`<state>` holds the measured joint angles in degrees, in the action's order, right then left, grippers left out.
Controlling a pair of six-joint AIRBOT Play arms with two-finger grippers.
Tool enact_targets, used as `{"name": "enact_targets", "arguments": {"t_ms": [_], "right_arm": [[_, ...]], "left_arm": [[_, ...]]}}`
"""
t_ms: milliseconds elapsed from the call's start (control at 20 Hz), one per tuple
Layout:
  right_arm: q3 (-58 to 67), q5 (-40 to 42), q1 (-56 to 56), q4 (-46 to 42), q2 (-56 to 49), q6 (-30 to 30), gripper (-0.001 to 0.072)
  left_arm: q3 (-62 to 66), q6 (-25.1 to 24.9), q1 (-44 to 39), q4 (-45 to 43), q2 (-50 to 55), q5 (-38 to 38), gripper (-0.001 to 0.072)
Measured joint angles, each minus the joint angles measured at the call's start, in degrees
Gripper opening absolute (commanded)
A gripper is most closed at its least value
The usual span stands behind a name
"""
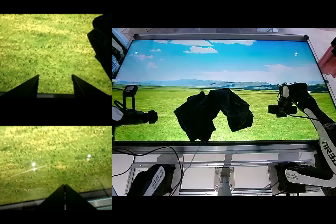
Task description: Fold the clothes and pants, and hang the long-sleeved shirts on hangers.
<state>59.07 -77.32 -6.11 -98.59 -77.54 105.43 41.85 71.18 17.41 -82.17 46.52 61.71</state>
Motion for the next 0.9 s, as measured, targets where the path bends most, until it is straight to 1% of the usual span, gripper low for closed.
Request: {"name": "enact_targets", "arguments": {"t_ms": [300,450,600,700,850,900], "right_arm": [[0.0,0.92,0.0,0.02,-0.04,0.0,0.0022],[-0.02,5.2,0.0,0.9,-0.04,0.02,0.0021],[-0.02,11.28,0.0,4.94,-0.04,-0.59,0.0021],[-0.02,14.93,0.0,11.43,-0.04,-5.57,0.0022],[-0.02,17.53,0.0,22.69,-0.04,-19.12,0.0022],[-0.02,17.97,0.0,25.11,-0.04,-22.29,0.0022]], "left_arm": [[-0.22,0.0,0.0,-0.02,0.0,-0.02,0.0471],[-0.24,0.02,0.0,-0.02,0.0,-0.02,0.0472],[-0.24,0.02,0.0,-0.02,0.0,-0.02,0.0471],[-0.24,0.0,0.0,-0.02,0.0,-0.02,0.0471],[-0.24,0.02,0.0,-0.02,0.0,-0.02,0.0471],[-0.24,0.02,0.0,-0.02,0.0,-0.02,0.0472]]}}
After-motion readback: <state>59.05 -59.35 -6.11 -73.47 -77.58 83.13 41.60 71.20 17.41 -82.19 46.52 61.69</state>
